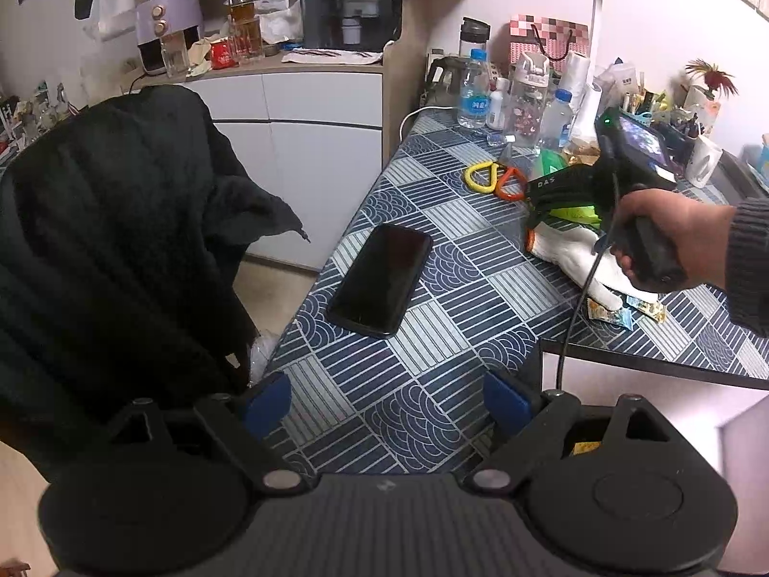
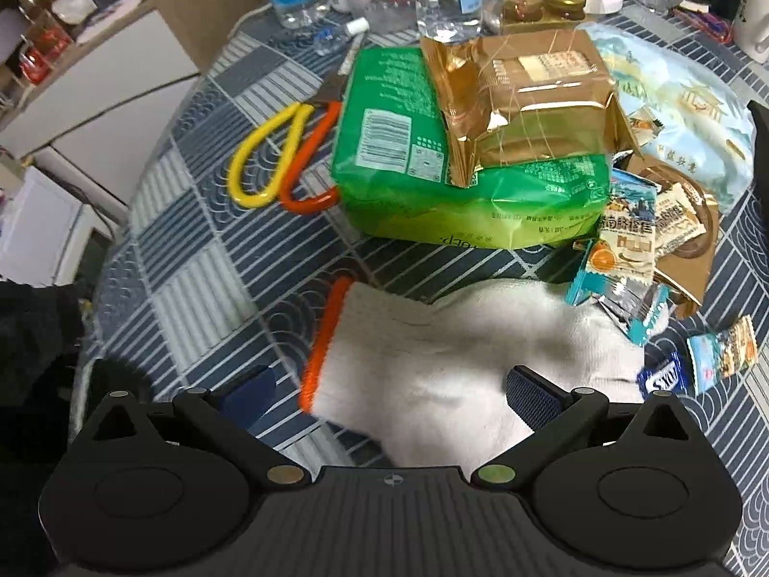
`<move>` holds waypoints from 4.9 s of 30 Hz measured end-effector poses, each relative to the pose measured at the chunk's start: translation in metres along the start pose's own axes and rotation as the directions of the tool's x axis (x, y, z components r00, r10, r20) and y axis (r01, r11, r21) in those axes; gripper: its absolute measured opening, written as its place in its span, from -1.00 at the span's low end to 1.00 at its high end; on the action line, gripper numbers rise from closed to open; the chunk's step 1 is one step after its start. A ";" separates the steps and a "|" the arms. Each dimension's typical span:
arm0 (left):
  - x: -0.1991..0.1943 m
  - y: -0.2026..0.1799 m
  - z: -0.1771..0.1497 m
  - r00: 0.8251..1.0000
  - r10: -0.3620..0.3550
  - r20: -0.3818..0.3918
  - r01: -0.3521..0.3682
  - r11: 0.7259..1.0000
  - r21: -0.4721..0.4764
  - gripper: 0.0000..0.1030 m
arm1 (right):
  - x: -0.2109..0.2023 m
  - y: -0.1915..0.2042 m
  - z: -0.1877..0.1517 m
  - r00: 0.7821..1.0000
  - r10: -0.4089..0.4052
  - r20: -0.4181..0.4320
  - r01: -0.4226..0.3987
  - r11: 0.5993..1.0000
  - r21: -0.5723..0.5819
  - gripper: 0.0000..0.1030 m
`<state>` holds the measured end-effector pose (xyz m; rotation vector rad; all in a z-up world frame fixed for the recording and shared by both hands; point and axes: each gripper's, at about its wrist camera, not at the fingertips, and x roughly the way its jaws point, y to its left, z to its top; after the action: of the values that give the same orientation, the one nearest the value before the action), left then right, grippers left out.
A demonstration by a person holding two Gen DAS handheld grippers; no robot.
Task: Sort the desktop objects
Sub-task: 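Lower the right gripper onto the white glove and close on it, then lift the white glove with the right gripper off the table, then carry the held glove with the right gripper toward the open white box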
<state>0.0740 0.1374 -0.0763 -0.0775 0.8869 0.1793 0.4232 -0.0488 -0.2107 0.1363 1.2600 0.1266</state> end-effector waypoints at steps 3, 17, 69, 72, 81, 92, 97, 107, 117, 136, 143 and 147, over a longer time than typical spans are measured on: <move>0.004 -0.001 -0.001 1.000 -0.005 -0.007 0.005 1.000 -0.001 1.00 | 0.010 -0.002 0.002 1.000 -0.012 -0.005 0.012 1.000 0.010 1.00; 0.012 -0.004 -0.003 0.999 -0.013 -0.029 0.013 1.000 -0.003 1.00 | 0.024 0.023 -0.012 0.985 -0.151 0.082 0.161 0.978 -0.133 0.96; 0.011 -0.001 -0.019 0.998 -0.015 -0.066 0.014 1.000 -0.021 1.00 | 0.018 0.077 -0.029 0.999 -0.043 0.014 0.036 0.582 -0.812 1.00; 0.015 -0.003 -0.019 0.997 -0.021 -0.076 0.019 1.000 -0.024 1.00 | 0.025 0.067 -0.011 0.999 -0.036 -0.035 0.002 0.716 -0.698 1.00; 0.014 -0.012 -0.019 0.996 -0.033 -0.082 0.034 0.999 0.005 1.00 | 0.017 -0.014 0.029 0.998 -0.015 -0.056 0.014 0.999 -0.030 1.00; 0.015 -0.010 -0.019 0.996 -0.022 -0.091 0.022 1.000 0.000 1.00 | 0.029 0.019 0.007 0.996 -0.072 -0.051 0.039 0.878 -0.477 1.00; 0.017 -0.010 -0.018 0.995 -0.025 -0.098 0.024 1.000 -0.011 1.00 | 0.023 0.013 0.001 0.997 -0.073 -0.016 0.059 0.905 -0.421 0.87; -0.007 -0.022 -0.017 0.996 -0.065 -0.053 0.067 0.997 0.026 1.00 | -0.022 -0.008 -0.005 0.987 -0.111 0.113 0.140 0.946 -0.292 -0.75; -0.053 -0.025 -0.021 0.995 -0.096 0.016 0.096 0.994 0.044 1.00 | -0.086 -0.021 -0.019 0.969 -0.118 0.216 0.166 0.961 -0.222 -0.74; -0.130 -0.036 -0.052 0.980 -0.188 0.068 0.183 0.980 0.080 1.00 | -0.183 -0.040 -0.079 0.929 -0.146 0.340 0.190 0.977 -0.101 -0.73; -0.150 -0.036 -0.061 0.976 -0.196 0.092 0.186 0.977 0.104 1.00 | -0.204 -0.042 -0.101 0.917 -0.144 0.371 0.185 0.980 -0.077 -0.72; -0.158 -0.034 -0.065 0.974 -0.201 0.104 0.189 0.975 0.113 1.00 | -0.218 -0.043 -0.112 0.908 -0.138 0.395 0.176 0.982 -0.061 -0.72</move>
<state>-0.0670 0.0750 0.0046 -0.0576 0.7669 -0.0460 0.2517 -0.1247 -0.0477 -0.0243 0.8592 0.0168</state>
